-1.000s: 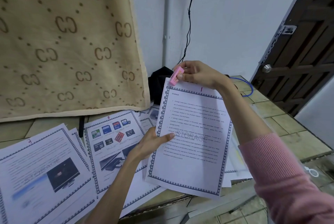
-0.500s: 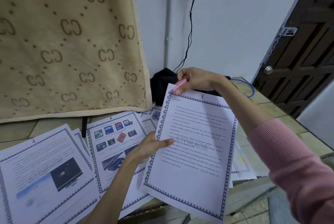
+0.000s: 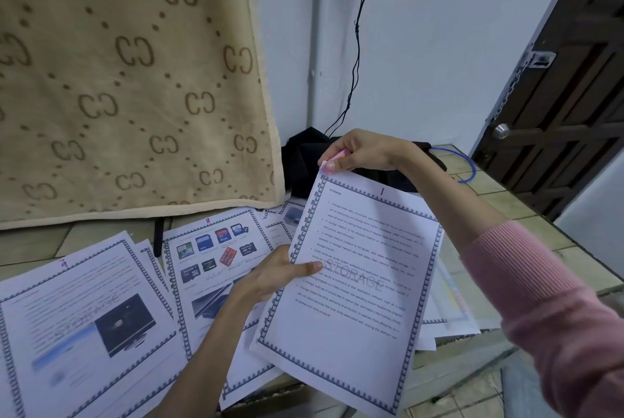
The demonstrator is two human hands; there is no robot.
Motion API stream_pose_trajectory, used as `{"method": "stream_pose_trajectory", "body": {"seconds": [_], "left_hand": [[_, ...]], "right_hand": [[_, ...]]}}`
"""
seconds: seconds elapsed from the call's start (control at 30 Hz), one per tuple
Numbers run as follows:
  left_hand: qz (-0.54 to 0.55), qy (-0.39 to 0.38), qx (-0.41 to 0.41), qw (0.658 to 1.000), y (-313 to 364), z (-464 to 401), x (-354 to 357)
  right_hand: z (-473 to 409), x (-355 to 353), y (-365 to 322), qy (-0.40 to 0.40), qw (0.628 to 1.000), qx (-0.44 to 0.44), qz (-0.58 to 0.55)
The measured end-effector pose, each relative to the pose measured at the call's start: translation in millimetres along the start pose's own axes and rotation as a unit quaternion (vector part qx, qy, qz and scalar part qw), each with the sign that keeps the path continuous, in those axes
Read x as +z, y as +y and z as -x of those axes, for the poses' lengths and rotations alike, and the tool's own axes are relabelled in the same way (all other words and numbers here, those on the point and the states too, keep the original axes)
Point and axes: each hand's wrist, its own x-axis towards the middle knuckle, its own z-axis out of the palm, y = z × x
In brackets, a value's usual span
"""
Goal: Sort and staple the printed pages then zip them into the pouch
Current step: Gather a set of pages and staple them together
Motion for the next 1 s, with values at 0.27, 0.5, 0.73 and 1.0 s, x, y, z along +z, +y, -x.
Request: {"method": "stream_pose_trajectory", "body": {"seconds": [0.27,0.5,0.73,1.0], "left_hand": [[0.008,0.016,-0.001,1.0,-9.4,4.0,-7.0],[-0.001,0.024,-0.018,1.0,-20.8,13.1,-20.2],[-0.054,-0.024,-0.106,0.993,-22.5,32.8,-59.6],[-0.106,-0.043,-0.178,0.977,-36.2,40.4,-91.4]], "right_hand": [[-2.8,10.0,-3.4,0.034,0.998,-0.042,-0.035],[-11.5,33.7,4.2,0.058,0.994,-0.065,-0.067],[-31.1,66.1,17.0,-0.01,0.999,-0.037,0.033],[-41.3,103.4,41.4,0.032,0.989,0.003,-0.146]]}}
